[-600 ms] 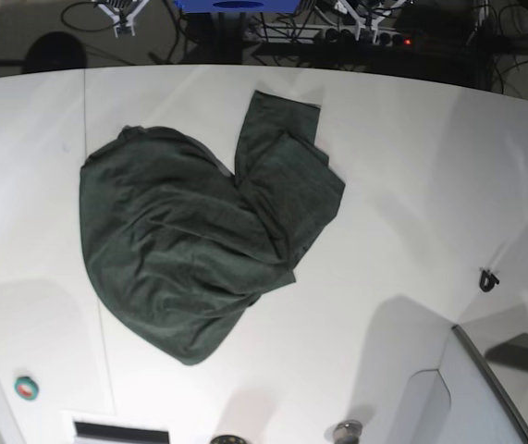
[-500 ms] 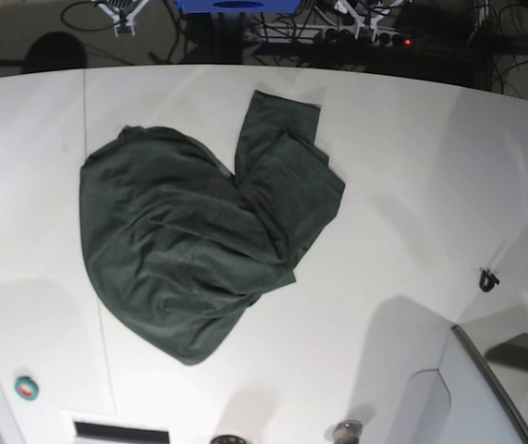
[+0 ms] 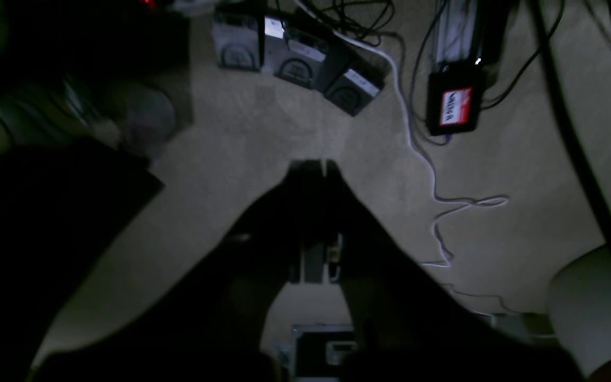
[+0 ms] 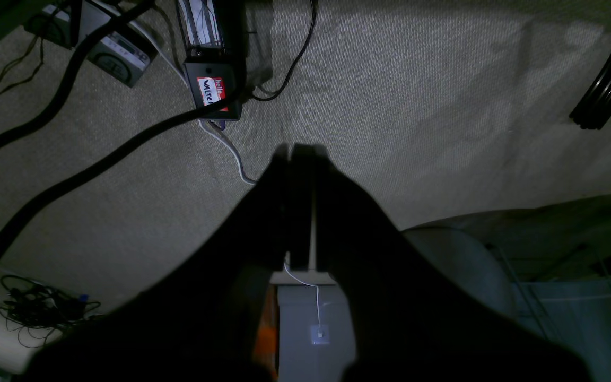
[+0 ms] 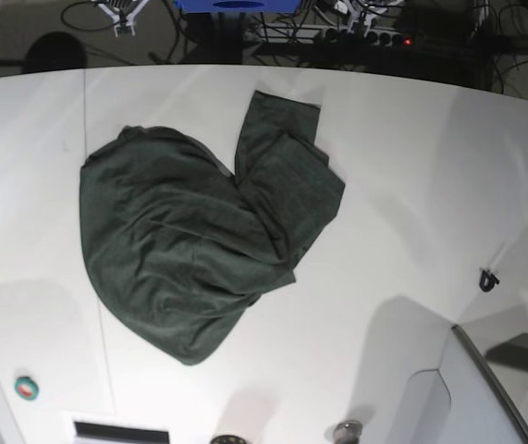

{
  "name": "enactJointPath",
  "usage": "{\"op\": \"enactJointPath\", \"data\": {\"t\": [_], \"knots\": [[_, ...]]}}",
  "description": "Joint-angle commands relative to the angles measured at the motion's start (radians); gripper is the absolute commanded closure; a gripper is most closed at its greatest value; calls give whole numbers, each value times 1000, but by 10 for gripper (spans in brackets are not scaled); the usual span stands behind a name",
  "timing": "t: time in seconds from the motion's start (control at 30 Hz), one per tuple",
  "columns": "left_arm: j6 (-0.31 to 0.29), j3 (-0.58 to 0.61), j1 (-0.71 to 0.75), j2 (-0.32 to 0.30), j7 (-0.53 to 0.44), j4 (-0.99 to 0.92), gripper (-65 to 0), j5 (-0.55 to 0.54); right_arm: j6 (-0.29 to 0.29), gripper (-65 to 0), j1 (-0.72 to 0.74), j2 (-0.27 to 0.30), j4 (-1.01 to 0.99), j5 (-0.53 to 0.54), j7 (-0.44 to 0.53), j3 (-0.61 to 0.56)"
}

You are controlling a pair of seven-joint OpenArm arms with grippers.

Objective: Layout the t-shirt on the table in an organized manner, then fold the t-shirt properly

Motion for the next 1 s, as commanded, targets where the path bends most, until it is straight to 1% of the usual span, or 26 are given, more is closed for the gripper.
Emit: {"op": "enactJointPath", "data": {"t": [0.0,0.07,0.27,0.37,0.4,0.5,0.53,0.6,0.7,0.8,0.87,0.97], "knots": [[4,-7,8,-1,3,0,0,17,9,0,-8,5,0,-1,-3,-1],[4,-9,13,0,3,0,0,17,9,0,-10,5,0,-1,-3,1],[4,-1,16,-6,1,2,0,-33,9,0,-26,5,0,2,-15,4],[4,2,24,-7,-23,12,0,-30,9,0,-42,2,38,4,-118,5],[4,2,51,-9,-35,34,0,-29,9,0,-57,1,71,4,-151,5],[4,0,142,-12,-54,166,0,-26,9,0,-142,1,244,4,-222,8],[4,-4,182,-13,-54,224,0,-26,9,0,-183,1,328,4,-248,24],[4,0,258,-36,-54,356,0,-35,9,0,-273,1,522,4,-323,77],[4,-9,367,-41,-54,534,0,-35,9,0,-392,-1,801,4,-438,113],[4,-9,456,-59,-52,689,0,-35,9,0,-478,-1,1017,4,-507,114],[4,-10,504,-61,-52,786,0,-35,9,0,-525,-2,1128,4,-536,108],[4,-10,591,-81,-52,947,0,-35,9,0,-583,-10,1286,4,-581,111]]}}
